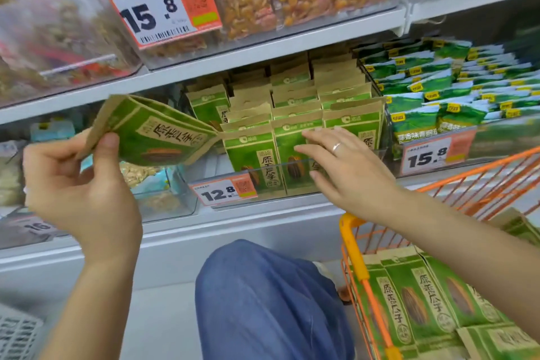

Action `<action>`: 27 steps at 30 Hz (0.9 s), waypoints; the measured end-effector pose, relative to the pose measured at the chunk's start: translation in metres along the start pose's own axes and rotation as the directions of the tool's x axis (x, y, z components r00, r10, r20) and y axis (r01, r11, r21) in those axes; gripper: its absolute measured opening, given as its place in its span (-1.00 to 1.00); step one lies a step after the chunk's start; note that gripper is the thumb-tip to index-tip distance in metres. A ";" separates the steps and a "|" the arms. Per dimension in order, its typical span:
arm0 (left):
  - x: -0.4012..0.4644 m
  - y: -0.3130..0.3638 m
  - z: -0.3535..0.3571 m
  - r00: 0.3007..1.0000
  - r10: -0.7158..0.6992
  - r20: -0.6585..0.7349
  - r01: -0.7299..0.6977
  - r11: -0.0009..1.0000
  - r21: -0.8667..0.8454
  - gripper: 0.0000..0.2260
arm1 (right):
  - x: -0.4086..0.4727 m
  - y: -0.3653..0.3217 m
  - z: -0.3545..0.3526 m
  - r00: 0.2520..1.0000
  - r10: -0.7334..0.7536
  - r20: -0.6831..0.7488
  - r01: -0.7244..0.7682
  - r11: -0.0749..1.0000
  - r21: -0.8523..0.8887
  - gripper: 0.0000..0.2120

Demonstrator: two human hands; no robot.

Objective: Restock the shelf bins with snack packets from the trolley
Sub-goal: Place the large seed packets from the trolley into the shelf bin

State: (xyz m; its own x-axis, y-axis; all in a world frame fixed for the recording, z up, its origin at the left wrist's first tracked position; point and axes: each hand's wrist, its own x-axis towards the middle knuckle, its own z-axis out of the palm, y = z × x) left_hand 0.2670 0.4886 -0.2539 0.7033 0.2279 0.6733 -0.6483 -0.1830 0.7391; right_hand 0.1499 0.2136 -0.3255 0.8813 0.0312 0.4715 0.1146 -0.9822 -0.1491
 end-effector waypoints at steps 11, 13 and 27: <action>-0.008 -0.044 0.056 0.932 0.022 0.361 -0.172 0.905 0.388 -0.93 | -0.002 0.000 0.003 1.000 -0.009 0.023 0.010 0.999 -0.035 -0.66; 0.007 -0.055 0.074 0.906 -0.026 0.423 -0.186 0.872 0.453 -0.91 | -0.002 0.001 0.002 1.000 -0.003 0.024 0.004 0.999 -0.039 -0.67; 0.047 -0.066 0.132 0.594 -0.240 0.768 -0.687 0.344 0.640 -0.27 | -0.001 0.001 0.006 1.000 -0.005 0.015 0.006 0.998 -0.056 -0.64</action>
State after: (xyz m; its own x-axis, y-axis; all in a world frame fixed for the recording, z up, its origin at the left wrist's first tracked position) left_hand 0.3815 0.3853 -0.2686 0.7973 -0.5548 0.2376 -0.5200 -0.8313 -0.1962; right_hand 0.1514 0.2132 -0.3316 0.8877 0.0387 0.4587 0.0938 -0.9908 -0.0979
